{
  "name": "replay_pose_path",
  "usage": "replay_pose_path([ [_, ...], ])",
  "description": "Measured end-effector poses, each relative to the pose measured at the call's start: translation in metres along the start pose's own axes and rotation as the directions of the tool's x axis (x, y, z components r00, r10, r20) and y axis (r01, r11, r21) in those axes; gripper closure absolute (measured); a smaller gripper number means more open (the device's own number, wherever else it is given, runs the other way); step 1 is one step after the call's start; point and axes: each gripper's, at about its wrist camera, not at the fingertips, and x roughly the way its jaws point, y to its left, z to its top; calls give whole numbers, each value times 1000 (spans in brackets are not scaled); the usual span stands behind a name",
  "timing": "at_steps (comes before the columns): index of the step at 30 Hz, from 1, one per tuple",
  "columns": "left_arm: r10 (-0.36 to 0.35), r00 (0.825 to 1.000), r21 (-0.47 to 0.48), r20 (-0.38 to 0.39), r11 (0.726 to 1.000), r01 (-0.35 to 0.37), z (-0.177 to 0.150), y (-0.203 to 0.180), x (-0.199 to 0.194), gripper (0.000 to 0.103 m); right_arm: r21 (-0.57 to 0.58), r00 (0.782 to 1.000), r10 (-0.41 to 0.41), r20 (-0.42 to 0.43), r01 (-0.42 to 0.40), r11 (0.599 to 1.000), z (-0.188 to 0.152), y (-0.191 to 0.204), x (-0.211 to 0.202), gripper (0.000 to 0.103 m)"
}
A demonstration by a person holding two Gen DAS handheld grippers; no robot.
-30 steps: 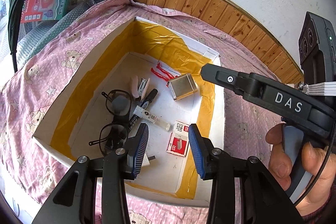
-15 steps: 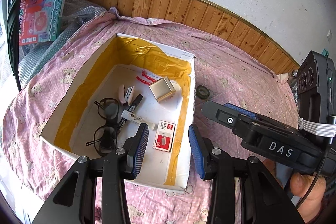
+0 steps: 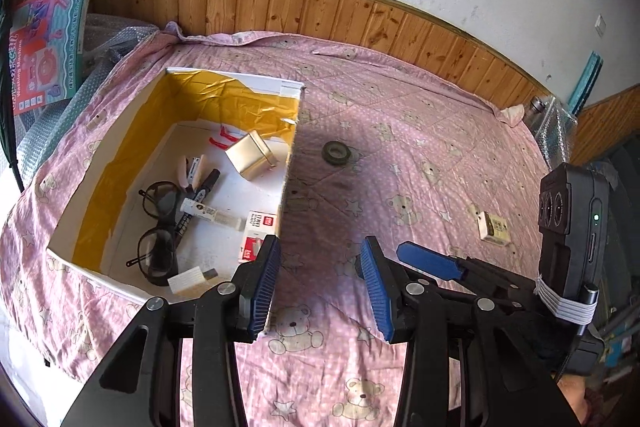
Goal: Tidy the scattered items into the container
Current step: 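Move both tools back toward the tape roll and tissue pack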
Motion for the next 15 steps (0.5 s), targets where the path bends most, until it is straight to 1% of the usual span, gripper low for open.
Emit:
replay_pose_path([
  [6,-19,999,46,-29,999,21,-5,-29,13,59,56,1000,-15,16,14,998,-10,-30,-15,41],
  [15,-22,995,78,-95,997,29,-6,-55,47,59,168,997,-59,40,52,984,-18,-85,-35,41],
])
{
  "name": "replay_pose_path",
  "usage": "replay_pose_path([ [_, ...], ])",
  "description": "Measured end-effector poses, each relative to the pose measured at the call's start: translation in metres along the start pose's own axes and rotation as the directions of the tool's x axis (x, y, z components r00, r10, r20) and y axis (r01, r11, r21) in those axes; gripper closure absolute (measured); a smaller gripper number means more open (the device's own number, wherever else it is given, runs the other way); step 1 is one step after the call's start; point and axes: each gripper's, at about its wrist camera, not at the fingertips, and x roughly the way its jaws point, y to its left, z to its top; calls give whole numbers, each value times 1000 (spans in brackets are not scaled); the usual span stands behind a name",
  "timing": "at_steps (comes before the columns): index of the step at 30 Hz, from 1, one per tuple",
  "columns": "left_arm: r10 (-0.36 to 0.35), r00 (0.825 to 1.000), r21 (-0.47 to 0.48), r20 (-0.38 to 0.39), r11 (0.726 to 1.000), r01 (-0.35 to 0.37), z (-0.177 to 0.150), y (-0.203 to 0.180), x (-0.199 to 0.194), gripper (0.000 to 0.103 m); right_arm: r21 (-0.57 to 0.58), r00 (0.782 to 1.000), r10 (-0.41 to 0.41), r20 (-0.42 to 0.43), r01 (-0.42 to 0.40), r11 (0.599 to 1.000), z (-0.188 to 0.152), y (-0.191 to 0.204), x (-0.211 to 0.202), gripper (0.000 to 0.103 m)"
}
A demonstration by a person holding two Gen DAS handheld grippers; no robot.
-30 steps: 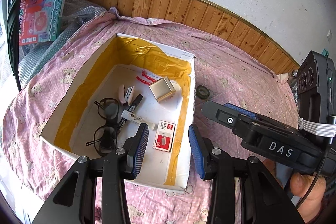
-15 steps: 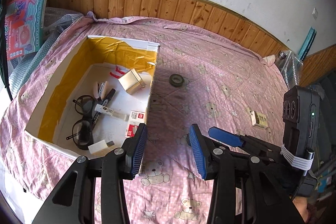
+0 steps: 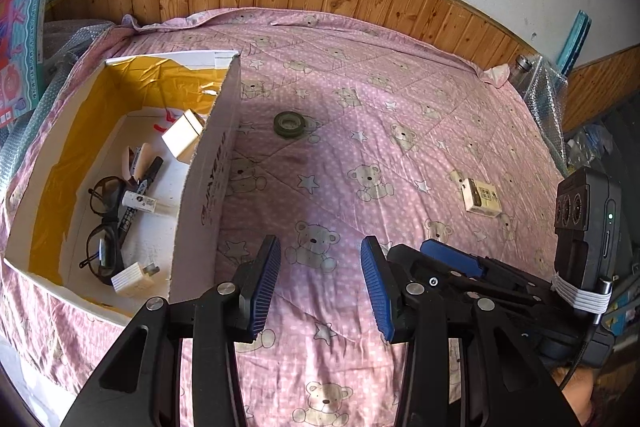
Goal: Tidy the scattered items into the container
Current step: 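Move both tools back toward the tape roll and tissue pack, then grasp the green tape roll with left tool while right tool grasps tissue pack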
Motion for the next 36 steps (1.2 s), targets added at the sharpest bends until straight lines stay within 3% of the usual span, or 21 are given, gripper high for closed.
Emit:
replay_pose_path([
  [13,11,998,10,-59,1000,-10,21,-16,54,52,121,998,-66,25,63,991,11,-65,-9,41],
  [25,41,996,-6,-75,999,-41,63,-7,112,46,198,988,-146,43,135,971,22,-111,-13,41],
  [29,58,995,-11,-86,998,-59,82,-5,138,42,226,976,-208,70,188,956,29,-129,-23,41],
  [36,99,990,-24,-100,994,-102,113,4,181,38,245,927,-359,109,325,913,43,-155,-39,41],
])
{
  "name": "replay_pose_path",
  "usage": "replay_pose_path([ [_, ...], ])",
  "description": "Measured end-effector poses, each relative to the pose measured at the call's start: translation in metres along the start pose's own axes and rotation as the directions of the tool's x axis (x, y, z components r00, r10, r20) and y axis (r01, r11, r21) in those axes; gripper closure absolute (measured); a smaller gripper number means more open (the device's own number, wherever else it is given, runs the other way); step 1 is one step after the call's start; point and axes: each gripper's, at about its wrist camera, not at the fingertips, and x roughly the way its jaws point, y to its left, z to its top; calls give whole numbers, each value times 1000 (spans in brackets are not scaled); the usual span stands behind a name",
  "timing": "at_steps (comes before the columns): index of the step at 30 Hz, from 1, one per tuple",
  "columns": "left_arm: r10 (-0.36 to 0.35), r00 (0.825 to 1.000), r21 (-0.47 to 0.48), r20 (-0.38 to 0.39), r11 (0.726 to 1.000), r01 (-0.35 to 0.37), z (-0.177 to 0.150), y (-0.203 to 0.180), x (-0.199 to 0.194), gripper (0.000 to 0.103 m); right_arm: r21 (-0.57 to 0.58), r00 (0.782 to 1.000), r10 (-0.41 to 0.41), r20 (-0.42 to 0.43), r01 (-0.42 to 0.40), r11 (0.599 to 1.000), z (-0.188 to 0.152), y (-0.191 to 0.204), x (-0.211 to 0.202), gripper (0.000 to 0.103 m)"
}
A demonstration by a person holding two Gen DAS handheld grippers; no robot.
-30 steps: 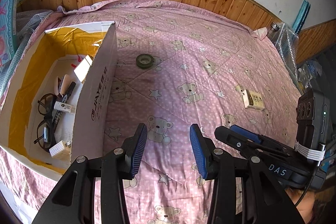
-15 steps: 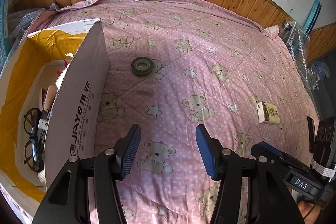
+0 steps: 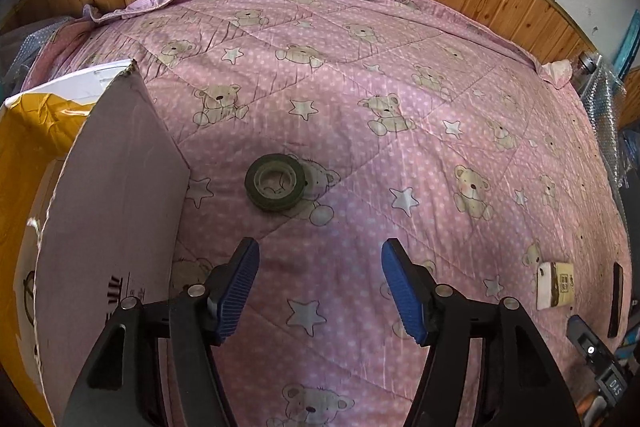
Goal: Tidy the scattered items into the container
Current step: 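Grasp the green tape roll with left tool while right tool grasps tissue pack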
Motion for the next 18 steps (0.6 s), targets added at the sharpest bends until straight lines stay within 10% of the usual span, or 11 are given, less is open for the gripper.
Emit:
replay_pose_path([
  [15,90,996,-51,-18,995,-91,41,26,80,37,-174,982,-183,42,188,967,27,-5,42,43],
  [18,28,1000,-52,7,998,-28,38,26,74,54,-171,990,-140,33,143,975,30,-10,37,71],
])
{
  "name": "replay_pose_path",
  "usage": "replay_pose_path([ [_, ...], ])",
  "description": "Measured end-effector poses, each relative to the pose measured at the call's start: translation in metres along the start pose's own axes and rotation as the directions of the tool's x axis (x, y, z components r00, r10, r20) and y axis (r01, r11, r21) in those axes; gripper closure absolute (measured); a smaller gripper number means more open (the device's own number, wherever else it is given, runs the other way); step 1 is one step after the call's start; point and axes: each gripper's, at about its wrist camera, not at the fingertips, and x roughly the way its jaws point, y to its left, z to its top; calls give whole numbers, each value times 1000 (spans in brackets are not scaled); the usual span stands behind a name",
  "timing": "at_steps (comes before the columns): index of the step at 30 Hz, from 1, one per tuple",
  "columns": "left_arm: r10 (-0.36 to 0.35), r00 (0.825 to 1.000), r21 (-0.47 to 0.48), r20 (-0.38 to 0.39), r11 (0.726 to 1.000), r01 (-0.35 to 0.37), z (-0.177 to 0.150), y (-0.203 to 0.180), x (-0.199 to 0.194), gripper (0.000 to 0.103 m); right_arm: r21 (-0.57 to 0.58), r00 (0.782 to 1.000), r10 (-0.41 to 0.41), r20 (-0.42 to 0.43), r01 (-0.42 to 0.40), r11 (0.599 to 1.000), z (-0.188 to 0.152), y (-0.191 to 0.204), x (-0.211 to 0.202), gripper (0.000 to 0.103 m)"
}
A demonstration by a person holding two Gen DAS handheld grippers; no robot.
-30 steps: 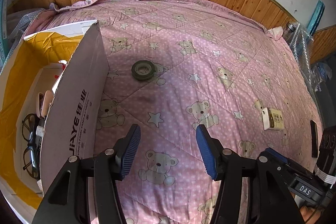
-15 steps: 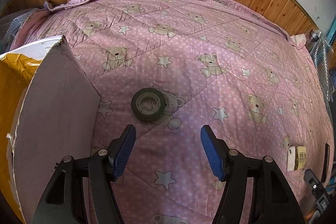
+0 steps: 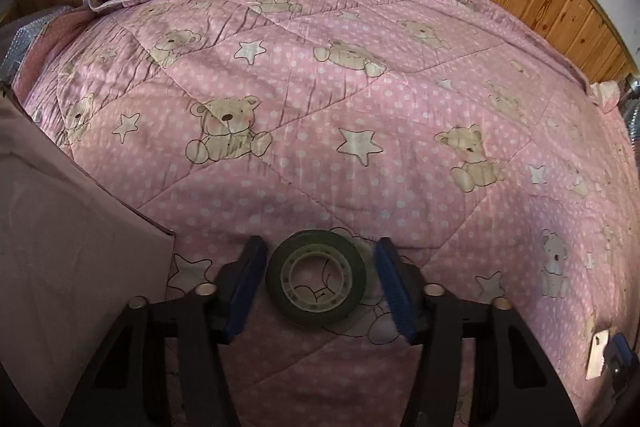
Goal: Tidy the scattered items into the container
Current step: 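Grasp the green tape roll with left tool while right tool grasps tissue pack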
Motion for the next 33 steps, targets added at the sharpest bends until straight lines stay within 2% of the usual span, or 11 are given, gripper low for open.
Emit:
replay_pose_path([
  [1,-39,999,0,-11,999,39,-2,-2,-2,54,2,1000,6,-9,-6,1000,0,-1,-2,99],
  [7,-305,948,17,-92,951,308,-44,-25,-41,54,114,974,220,-60,-212,971,-14,-20,-17,97],
  [9,-290,955,36,-67,956,292,-53,-27,-54,54,116,975,216,-41,-210,971,-15,-22,-24,90],
  [10,-275,960,35,-58,960,277,-54,-26,-56,53,118,978,207,-29,-203,972,-15,-24,-26,64],
  [12,-253,966,43,-44,966,255,-53,-27,-56,49,136,991,132,0,-131,982,-14,-30,-26,46],
  [16,-206,977,56,-55,976,209,-55,-35,-37,41,115,999,-11,-34,15,993,-10,-41,1,45],
  [18,-197,976,64,-88,977,203,-63,-39,-30,41,235,986,143,-89,-119,965,-13,-47,1,51],
  [21,-323,939,87,-115,939,334,-73,-44,-46,42,210,923,366,-117,-338,918,-24,-13,-25,53],
  [24,-243,969,61,-36,968,245,-77,-23,-67,42,107,952,289,-101,-278,955,-31,-2,-40,51],
  [27,-236,971,-22,-29,972,235,-76,1,-66,42,81,975,205,-89,-198,977,-26,-12,-33,50],
  [33,-261,962,-2,-87,965,261,-84,-27,-43,42,138,955,281,-98,-266,954,-8,2,-7,49],
])
